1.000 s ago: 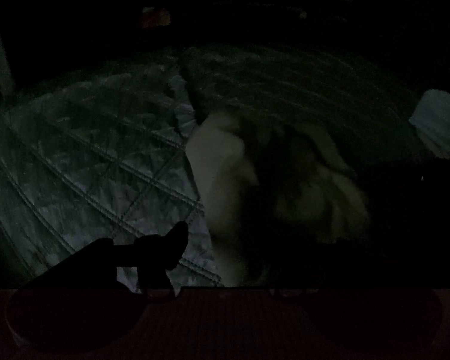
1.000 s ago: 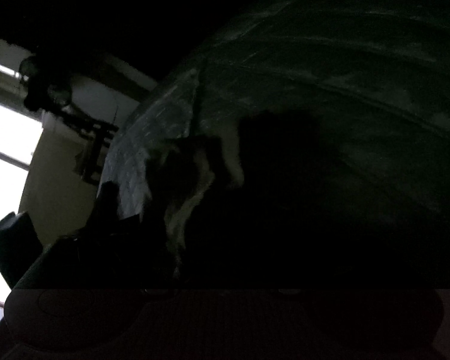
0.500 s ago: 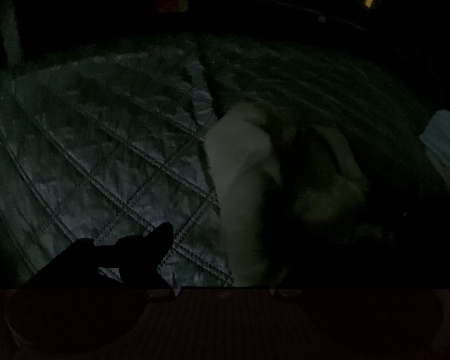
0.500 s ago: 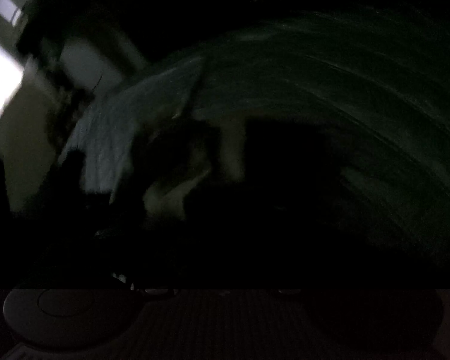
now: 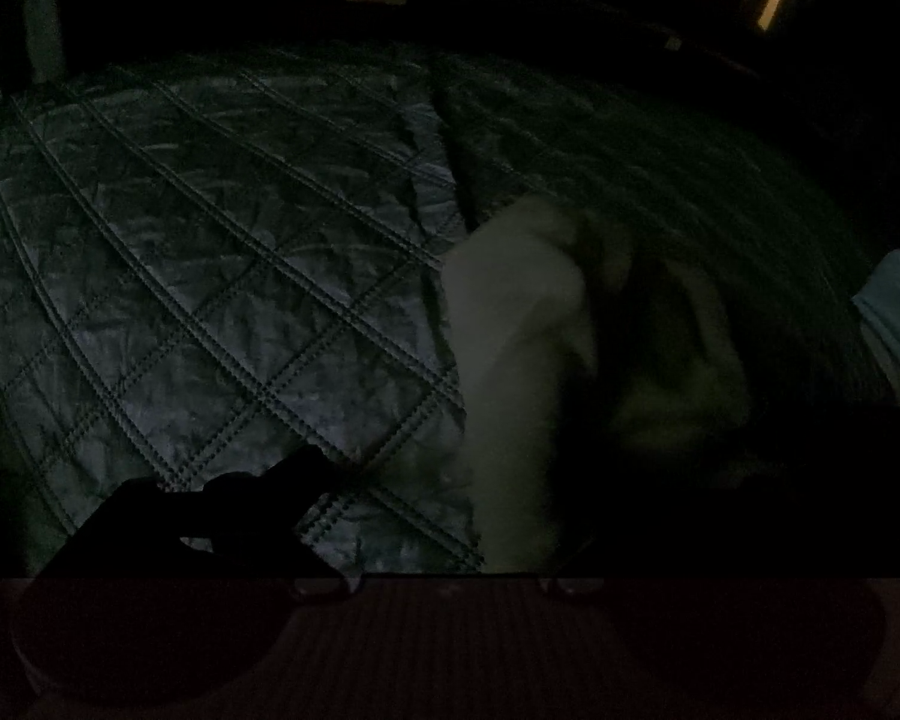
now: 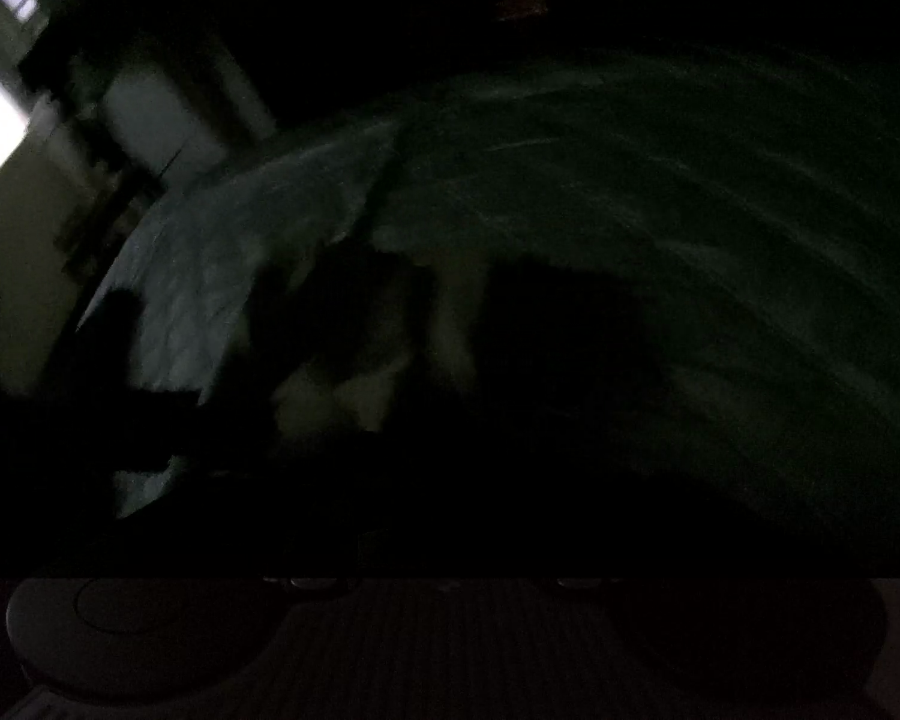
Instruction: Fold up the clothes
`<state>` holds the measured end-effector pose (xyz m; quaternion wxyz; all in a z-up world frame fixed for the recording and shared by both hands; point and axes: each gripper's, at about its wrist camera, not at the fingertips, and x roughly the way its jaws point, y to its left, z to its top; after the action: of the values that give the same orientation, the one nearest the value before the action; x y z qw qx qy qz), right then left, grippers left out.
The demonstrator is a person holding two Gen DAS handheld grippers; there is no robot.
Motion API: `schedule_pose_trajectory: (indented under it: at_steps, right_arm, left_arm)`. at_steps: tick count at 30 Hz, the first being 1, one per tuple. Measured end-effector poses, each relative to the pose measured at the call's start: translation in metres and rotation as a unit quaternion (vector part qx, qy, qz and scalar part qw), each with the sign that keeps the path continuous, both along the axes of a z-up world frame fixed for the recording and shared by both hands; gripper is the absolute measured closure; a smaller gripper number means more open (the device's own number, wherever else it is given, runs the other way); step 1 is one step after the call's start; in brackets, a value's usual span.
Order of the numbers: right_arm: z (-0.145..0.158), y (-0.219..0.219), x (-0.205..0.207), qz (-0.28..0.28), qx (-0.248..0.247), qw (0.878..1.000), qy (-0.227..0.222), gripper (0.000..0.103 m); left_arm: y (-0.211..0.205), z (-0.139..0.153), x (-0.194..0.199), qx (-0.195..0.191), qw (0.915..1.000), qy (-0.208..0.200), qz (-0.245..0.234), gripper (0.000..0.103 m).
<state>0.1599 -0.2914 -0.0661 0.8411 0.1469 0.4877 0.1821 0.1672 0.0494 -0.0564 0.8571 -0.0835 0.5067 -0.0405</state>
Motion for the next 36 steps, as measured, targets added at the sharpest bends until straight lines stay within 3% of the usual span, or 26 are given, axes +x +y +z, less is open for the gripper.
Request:
schedule_pose_trajectory:
  at_steps: [2,5,9,14,17,19,20,21,25,26,27,28,31,34,35,36]
  right_arm:
    - [-0.006,-0.022,0.0,-0.021,0.066,0.997,0.028,0.019]
    - [-0.019,-0.022,0.004,0.013,0.137,0.989,0.055,0.017]
    - [-0.023,-0.007,0.017,0.04,0.15,0.987,0.048,0.017]
    - [-0.024,0.005,0.028,0.079,0.157,0.984,0.028,0.039]
    - [-0.022,0.013,0.031,0.102,0.154,0.983,0.01,0.039]
    - [-0.021,0.019,0.034,0.118,0.151,0.981,-0.002,0.03]
    - [-0.021,0.023,0.035,0.126,0.153,0.98,-0.007,0.013]
    - [-0.02,0.03,0.034,0.133,0.155,0.979,-0.012,0.002]
    - [-0.02,0.043,0.037,0.127,0.162,0.978,-0.005,0.002]
    - [-0.021,0.043,0.039,0.122,0.17,0.978,0.001,0.012]
    - [-0.024,0.042,0.041,0.116,0.175,0.978,0.01,0.061]
    - [-0.029,0.04,0.043,0.108,0.175,0.978,0.024,0.069]
    - [-0.036,0.04,0.048,0.093,0.191,0.976,0.04,0.067]
    - [-0.039,0.044,0.051,0.086,0.205,0.974,0.046,0.048]
    - [-0.04,0.046,0.052,0.084,0.209,0.973,0.049,0.034]
    - [-0.04,0.048,0.052,0.082,0.213,0.972,0.051,0.032]
  left_arm:
    - [-0.001,0.0,0.0,0.004,1.0,-0.001,-0.001,0.012]
    - [-0.001,-0.001,0.0,0.005,1.0,-0.001,0.001,0.009]
    - [-0.002,-0.001,-0.001,0.009,1.0,-0.004,-0.001,0.008]
    - [-0.003,-0.001,0.0,0.014,0.9999,-0.005,-0.004,0.005]
    - [-0.003,-0.002,0.0,0.015,0.9999,-0.006,-0.006,0.004]
    - [-0.003,-0.001,0.0,0.015,0.9998,-0.006,-0.006,0.003]
    - [-0.003,-0.001,0.0,0.016,0.9998,-0.007,-0.006,0.003]
    - [-0.003,-0.001,0.0,0.016,0.9998,-0.007,-0.006,0.003]
    - [-0.003,-0.001,-0.001,0.015,0.9998,-0.007,-0.009,0.003]
    - [-0.003,-0.001,0.0,0.016,0.9998,-0.007,-0.009,0.003]
    - [-0.002,-0.001,0.0,0.016,0.9998,-0.007,-0.009,0.002]
    - [-0.002,0.0,0.0,0.016,0.9998,-0.007,-0.009,0.001]
    - [-0.002,0.0,0.0,0.016,0.9998,-0.006,-0.01,0.001]
    - [-0.002,0.001,0.0,0.016,0.9998,-0.006,-0.009,0.001]
    - [-0.002,0.001,0.0,0.015,0.9998,-0.006,-0.009,0.001]
    - [-0.001,0.001,0.0,0.015,0.9998,-0.006,-0.008,0.002]
